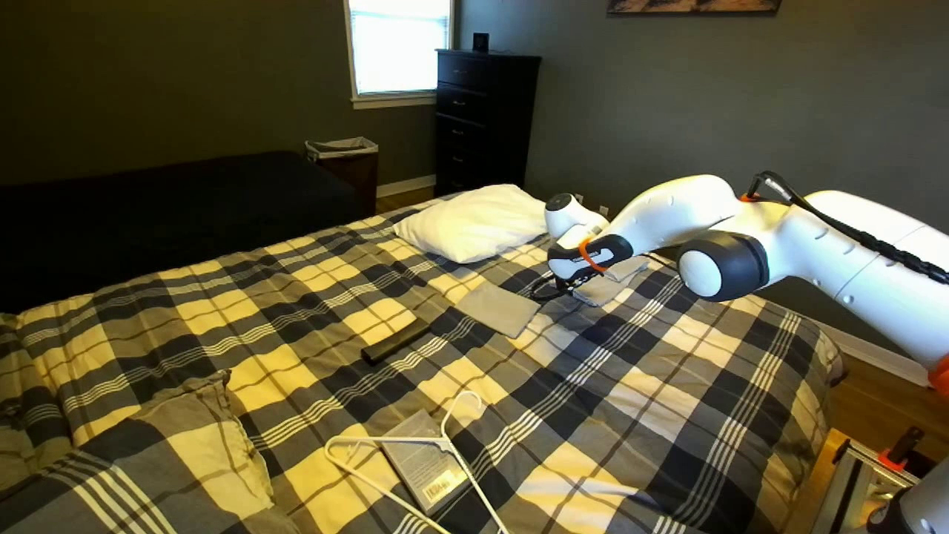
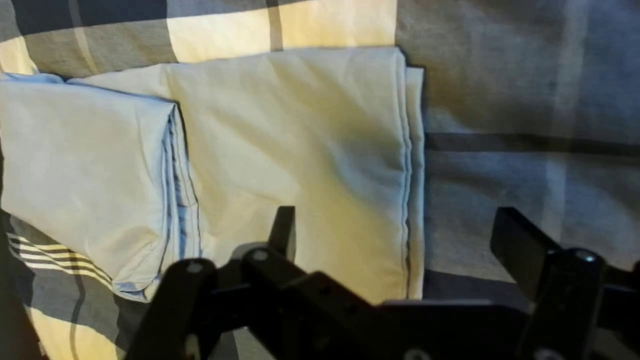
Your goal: Move the grey t-shirt to the left and unfold it
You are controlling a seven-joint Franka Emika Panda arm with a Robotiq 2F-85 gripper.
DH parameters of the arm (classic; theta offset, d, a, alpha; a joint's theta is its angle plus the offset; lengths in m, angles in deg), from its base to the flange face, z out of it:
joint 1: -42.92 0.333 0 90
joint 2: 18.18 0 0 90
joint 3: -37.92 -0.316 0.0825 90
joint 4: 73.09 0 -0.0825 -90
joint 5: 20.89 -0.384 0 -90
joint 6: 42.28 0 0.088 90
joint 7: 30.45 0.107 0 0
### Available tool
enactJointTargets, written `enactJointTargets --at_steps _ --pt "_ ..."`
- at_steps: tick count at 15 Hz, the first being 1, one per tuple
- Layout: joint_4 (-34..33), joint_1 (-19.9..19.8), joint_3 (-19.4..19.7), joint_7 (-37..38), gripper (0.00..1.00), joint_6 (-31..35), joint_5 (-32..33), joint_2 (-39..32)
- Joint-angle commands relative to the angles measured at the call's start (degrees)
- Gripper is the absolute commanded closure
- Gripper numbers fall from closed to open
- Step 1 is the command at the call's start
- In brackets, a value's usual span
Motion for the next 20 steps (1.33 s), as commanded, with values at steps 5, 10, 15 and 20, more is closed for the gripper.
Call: enactJointTargets --at_steps 5,10,15,20 --pt "-12.2 -2.0 -1.7 -8.3 0.00 -3.2 -4.0 -8.3" --pt "-15.8 -1.9 -0.5 -5.4 0.00 -7.3 -6.1 -10.5" --pt "-10.9 -1.8 1.6 -1.0 0.02 -7.5 -5.1 -7.6" --pt "-10.8 -1.4 2.8 0.5 0.30 -7.5 -4.6 -7.6"
